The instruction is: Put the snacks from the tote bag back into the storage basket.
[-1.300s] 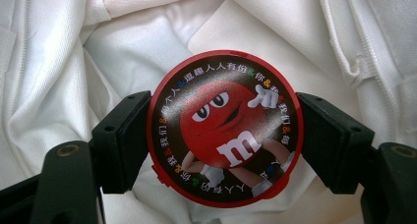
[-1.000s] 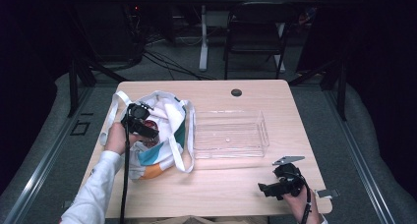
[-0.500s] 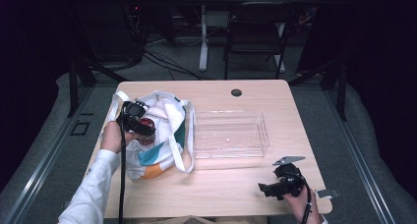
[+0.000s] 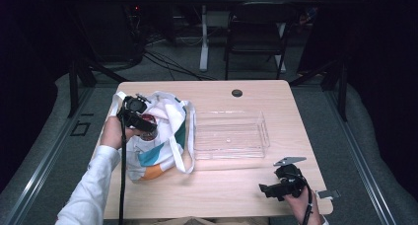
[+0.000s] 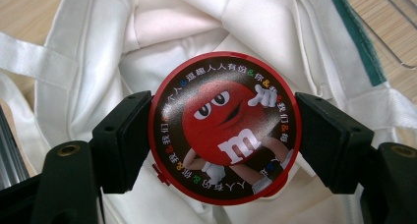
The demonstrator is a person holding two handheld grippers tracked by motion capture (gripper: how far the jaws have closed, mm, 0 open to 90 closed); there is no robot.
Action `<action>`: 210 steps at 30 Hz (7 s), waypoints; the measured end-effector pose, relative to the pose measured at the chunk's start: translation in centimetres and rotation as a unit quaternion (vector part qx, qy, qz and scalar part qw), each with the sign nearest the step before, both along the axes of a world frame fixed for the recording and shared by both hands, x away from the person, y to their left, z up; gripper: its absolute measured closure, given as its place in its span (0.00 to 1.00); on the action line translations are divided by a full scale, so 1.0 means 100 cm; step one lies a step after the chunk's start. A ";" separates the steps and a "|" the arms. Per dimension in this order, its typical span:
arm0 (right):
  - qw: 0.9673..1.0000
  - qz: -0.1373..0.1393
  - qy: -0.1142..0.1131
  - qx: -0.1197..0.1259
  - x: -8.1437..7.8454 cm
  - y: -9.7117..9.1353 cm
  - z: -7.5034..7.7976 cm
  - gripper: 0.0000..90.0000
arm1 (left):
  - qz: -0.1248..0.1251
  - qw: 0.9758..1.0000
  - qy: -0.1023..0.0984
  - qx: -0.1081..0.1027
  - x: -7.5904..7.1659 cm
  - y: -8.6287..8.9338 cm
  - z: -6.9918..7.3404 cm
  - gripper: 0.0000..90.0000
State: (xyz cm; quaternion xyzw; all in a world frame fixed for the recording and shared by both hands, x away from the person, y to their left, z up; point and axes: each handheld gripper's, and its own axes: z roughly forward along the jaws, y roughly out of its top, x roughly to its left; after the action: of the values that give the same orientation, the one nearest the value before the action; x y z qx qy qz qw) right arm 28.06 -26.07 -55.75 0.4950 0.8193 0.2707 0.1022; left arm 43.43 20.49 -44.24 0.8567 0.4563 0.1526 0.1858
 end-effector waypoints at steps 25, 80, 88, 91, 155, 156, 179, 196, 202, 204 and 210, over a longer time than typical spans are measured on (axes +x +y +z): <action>1.000 0.002 0.000 -0.001 0.000 0.000 0.000 0.05 | -0.009 1.000 -0.015 0.005 0.005 -0.009 0.033 0.29; 1.000 -0.005 0.002 0.008 0.001 0.001 -0.001 0.05 | -0.056 0.998 -0.025 -0.020 0.010 -0.047 0.067 0.29; 1.000 -0.007 0.001 0.008 0.001 -0.001 -0.001 0.05 | -0.062 0.997 -0.031 -0.025 0.009 -0.053 0.074 0.29; 1.000 -0.007 0.001 0.008 0.000 -0.001 -0.001 0.05 | -0.067 0.997 -0.032 -0.026 0.008 -0.056 0.076 0.29; 1.000 -0.014 0.000 0.015 -0.008 -0.009 0.001 0.05 | -0.150 0.987 -0.011 -0.054 0.014 -0.150 0.059 0.30; 1.000 -0.014 -0.001 0.015 -0.008 -0.009 0.001 0.05 | -0.146 0.988 -0.010 -0.058 0.012 -0.153 0.057 0.30; 1.000 -0.010 0.000 0.013 -0.008 -0.007 0.001 0.05 | -0.121 0.990 0.019 -0.077 0.006 -0.170 0.011 0.30; 1.000 -0.011 0.000 0.015 -0.008 -0.008 0.001 0.05 | -0.104 0.991 0.045 -0.078 -0.001 -0.175 -0.027 0.30; 1.000 -0.010 0.002 0.016 -0.008 -0.007 0.000 0.05 | -0.098 0.992 0.041 -0.070 -0.004 -0.175 -0.032 0.30; 1.000 -0.010 0.002 0.016 -0.008 -0.007 0.001 0.05 | -0.097 0.992 0.043 -0.064 -0.006 -0.174 -0.036 0.30; 1.000 -0.009 0.002 0.015 -0.008 -0.007 0.000 0.05 | -0.099 0.992 0.051 -0.055 -0.009 -0.171 -0.044 0.30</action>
State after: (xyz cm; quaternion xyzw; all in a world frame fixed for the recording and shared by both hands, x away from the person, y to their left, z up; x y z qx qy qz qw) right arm 27.27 -26.75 -55.71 0.5044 0.8110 0.2809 0.0951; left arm 42.55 3.34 -48.67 0.8928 0.3855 0.0642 0.2238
